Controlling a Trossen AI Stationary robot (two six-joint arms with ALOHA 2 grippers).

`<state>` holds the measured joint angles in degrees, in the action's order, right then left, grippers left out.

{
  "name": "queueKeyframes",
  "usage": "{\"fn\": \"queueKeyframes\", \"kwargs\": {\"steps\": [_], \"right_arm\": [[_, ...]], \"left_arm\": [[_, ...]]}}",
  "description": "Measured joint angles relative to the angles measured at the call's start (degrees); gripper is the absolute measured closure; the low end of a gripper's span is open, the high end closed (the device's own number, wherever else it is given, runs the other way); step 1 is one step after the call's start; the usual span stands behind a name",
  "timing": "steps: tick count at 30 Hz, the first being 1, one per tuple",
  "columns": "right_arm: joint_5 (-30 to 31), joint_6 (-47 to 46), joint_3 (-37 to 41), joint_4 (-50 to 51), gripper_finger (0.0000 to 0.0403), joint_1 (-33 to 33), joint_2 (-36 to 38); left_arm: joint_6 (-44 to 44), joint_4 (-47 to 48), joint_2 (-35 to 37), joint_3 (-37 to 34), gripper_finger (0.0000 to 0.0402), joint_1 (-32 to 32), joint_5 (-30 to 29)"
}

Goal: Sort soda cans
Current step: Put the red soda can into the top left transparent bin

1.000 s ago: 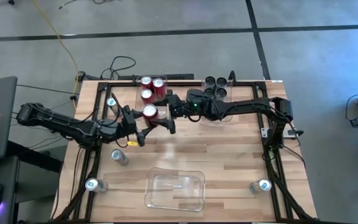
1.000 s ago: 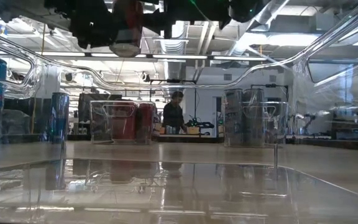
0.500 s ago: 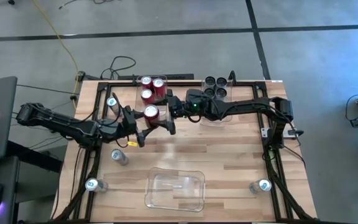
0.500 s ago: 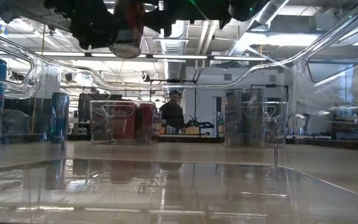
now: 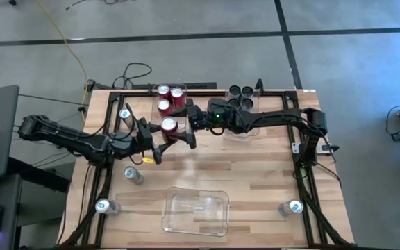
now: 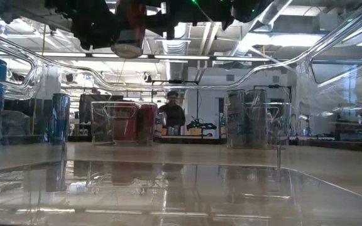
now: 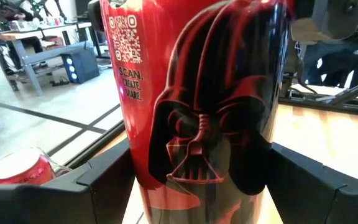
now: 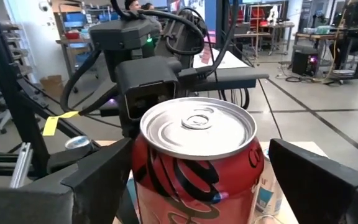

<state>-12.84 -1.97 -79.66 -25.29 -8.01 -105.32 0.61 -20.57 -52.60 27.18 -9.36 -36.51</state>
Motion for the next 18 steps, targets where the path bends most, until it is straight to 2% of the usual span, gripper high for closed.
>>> {"fn": "queueKeyframes", "kwargs": {"steps": [9, 18], "right_arm": [[-0.96, -0.96, -3.62, -0.24, 0.0026, 0.00, -4.80], [-2.49, -1.61, -4.72, 0.64, 0.0058, -0.39, -5.39]], "left_arm": [[0.71, 0.41, -0.02, -0.02, 0.0099, 1.20, 1.69], [0.65, 2.54, -0.02, -0.02, 0.0099, 1.20, 1.75]]}}
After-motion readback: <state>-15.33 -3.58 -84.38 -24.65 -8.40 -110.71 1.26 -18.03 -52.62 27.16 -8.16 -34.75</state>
